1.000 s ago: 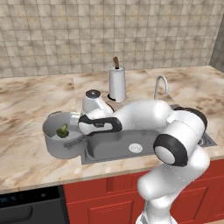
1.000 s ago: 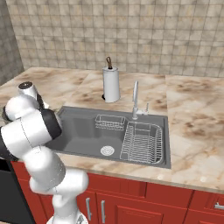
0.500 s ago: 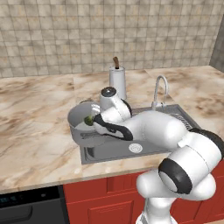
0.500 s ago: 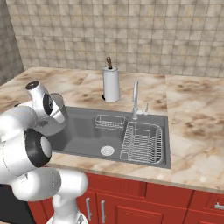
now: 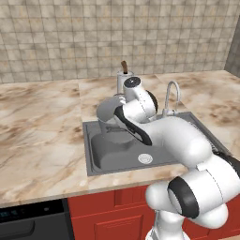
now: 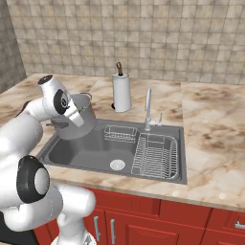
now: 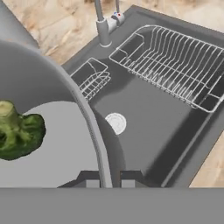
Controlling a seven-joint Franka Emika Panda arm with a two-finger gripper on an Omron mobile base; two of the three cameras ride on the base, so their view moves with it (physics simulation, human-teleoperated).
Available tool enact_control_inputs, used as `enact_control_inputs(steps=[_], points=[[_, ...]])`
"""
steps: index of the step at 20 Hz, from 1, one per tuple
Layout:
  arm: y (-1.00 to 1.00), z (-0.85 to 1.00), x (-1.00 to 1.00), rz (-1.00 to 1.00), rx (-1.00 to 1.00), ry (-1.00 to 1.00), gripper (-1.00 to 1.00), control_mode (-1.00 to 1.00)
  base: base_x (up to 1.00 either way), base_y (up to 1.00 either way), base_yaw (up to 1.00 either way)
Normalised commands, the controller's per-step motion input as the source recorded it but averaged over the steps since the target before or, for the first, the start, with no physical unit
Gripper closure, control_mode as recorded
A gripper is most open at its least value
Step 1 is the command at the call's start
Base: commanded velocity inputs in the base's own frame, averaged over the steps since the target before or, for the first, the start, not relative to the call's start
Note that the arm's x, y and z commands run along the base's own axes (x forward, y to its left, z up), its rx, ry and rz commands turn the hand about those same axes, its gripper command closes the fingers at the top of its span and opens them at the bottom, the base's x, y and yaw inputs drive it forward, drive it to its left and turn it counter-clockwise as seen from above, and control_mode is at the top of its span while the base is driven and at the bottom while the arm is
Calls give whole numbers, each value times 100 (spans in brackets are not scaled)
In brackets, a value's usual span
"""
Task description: Dump the broccoli from the pot into the sink. Then turn on the water and wash the broccoli. Then turn off the water and put the broccoli back in the pot.
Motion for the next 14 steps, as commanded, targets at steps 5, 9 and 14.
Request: enact_control_inputs(steps=[5, 9, 14], points=[[-60, 17, 23, -17, -16, 0, 100, -100, 0, 0, 0], [-44, 26, 38, -15, -13, 0, 100, -100, 0, 0, 0], [-35, 29, 51, -15, -4, 0, 100, -100, 0, 0, 0]])
